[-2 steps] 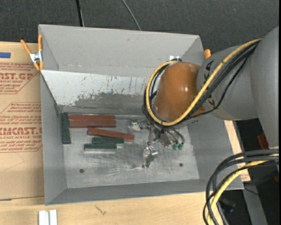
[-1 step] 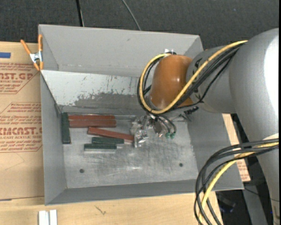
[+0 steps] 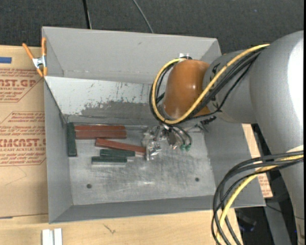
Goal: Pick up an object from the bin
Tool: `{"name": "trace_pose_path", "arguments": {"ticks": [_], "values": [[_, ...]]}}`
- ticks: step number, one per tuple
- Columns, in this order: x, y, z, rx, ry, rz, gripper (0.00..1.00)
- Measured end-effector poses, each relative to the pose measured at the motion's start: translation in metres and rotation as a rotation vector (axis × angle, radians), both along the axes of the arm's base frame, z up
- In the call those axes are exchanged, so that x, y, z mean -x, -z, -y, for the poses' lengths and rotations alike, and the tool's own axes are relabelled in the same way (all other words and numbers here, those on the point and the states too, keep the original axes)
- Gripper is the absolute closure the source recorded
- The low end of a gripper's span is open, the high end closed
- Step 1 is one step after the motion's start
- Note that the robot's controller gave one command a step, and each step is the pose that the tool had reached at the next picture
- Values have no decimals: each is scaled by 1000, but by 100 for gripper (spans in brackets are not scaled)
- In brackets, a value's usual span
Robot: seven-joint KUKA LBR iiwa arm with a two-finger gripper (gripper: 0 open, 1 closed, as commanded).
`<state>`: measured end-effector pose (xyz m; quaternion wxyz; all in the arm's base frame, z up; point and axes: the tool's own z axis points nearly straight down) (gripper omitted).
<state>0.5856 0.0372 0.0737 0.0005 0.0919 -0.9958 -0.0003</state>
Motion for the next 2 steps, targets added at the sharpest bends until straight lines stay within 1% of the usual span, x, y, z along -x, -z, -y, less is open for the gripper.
{"name": "trace_pose_path", "arguments": {"ticks": [1, 2], "values": [[-3, -162, 27, 0, 96, 7, 100], [-2, -161, 27, 0, 96, 4, 100]]}}
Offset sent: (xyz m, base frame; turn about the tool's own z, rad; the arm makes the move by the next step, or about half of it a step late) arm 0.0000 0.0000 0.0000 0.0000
